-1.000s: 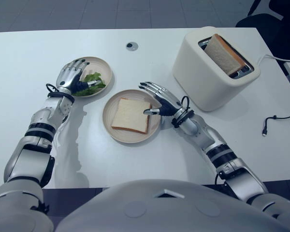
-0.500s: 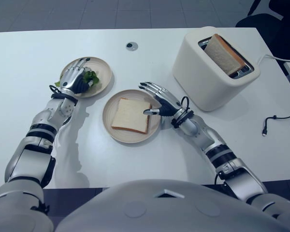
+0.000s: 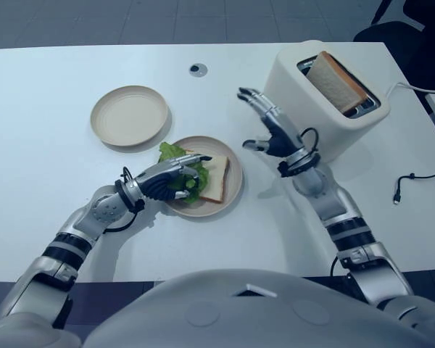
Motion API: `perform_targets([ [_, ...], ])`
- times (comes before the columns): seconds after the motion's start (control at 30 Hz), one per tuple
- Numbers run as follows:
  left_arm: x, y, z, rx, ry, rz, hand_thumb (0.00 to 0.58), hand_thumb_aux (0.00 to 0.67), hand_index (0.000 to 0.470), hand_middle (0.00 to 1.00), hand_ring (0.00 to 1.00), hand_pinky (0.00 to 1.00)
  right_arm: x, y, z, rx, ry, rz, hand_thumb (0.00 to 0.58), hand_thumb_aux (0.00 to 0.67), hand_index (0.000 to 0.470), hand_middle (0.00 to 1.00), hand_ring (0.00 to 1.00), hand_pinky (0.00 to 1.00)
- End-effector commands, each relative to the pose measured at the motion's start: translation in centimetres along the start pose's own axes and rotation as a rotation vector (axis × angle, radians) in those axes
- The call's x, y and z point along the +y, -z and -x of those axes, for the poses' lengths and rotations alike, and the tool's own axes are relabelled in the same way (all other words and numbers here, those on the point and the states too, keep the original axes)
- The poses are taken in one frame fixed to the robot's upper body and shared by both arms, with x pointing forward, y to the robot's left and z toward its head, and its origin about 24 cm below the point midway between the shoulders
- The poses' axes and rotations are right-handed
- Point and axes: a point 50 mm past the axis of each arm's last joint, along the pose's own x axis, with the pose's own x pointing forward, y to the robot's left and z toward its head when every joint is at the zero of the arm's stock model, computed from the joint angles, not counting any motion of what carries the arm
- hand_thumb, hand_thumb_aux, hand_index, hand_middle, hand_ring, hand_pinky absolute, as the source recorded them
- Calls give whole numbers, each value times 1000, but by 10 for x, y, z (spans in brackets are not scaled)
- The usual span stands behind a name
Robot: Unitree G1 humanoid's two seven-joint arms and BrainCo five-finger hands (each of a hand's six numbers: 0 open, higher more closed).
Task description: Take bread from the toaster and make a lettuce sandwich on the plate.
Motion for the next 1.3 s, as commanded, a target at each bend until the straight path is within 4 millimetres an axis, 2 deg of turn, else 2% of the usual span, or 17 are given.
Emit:
perform_targets([
  [0.03,1,-1,-20,-32,-58,-5,580,670,470,0,0,0,-21,2,-1,16,80,20,0,0,0,0,0,0],
  [0.17,3,-14,-39,-114,-167,12,580,670,470,0,0,0,-30,-7,0,-20,114,31,0,0,0,0,0,0],
  [0.27,8,-18,-48,-138,-220,4,580,670,470,0,0,0,-52,-21,6,-65,187,59,0,0,0,0,0,0],
  [0.37,-2,-18,-48,-131,-160,5,580,670,470,0,0,0,-79,-32,15,-94,271,115,0,0,0,0,0,0],
  [0.4,-8,-16,-46,-115,-117,3,577,625,439,0,0,0,-89,-35,18,-99,306,141,0,0,0,0,0,0],
  [0.43,-13,-12,-43,-90,-79,-5,536,486,341,0,0,0,-101,-38,21,-103,357,171,0,0,0,0,0,0],
  [0.5,-20,-5,-37,-41,-20,-22,449,352,247,0,0,0,-131,-40,29,-90,505,234,0,0,0,0,0,0],
  [0.53,-22,-3,-34,-23,-5,-30,18,11,7,0,0,0,-143,-37,34,-56,562,288,0,0,0,0,0,0],
  [0.6,-22,-1,-31,-10,4,-36,0,0,0,0,0,0,-154,-19,41,87,553,392,0,0,0,0,0,0],
  [0.73,-18,-2,-30,-12,-17,-45,0,0,0,0,0,0,-137,32,56,389,348,498,0,0,0,0,0,0],
  [0.83,-9,-5,-31,-27,-68,-56,0,0,0,0,0,0,-128,43,63,467,255,505,0,0,0,0,0,0],
  [0.97,10,-15,-29,-83,-203,-59,0,0,0,0,0,0,-122,49,58,493,200,498,0,0,0,0,0,0],
  [1.0,14,-20,-28,-106,-241,-53,0,0,0,0,0,0,-122,51,57,502,197,501,40,24,17,0,0,0],
  [1.03,18,-23,-27,-126,-272,-47,0,0,0,0,0,0,-123,52,56,505,203,504,472,381,267,31,31,31],
  [1.07,22,-28,-24,-146,-306,-37,0,0,0,0,0,0,-124,51,55,498,215,512,580,670,470,573,573,573],
  [1.1,26,-31,-21,-165,-341,-24,0,0,0,0,0,0,-125,49,52,483,221,511,580,670,470,1000,1000,1000],
  [1.3,49,-35,3,-164,-560,27,0,0,0,0,0,0,-122,40,40,409,198,490,580,670,470,1000,1000,1000],
])
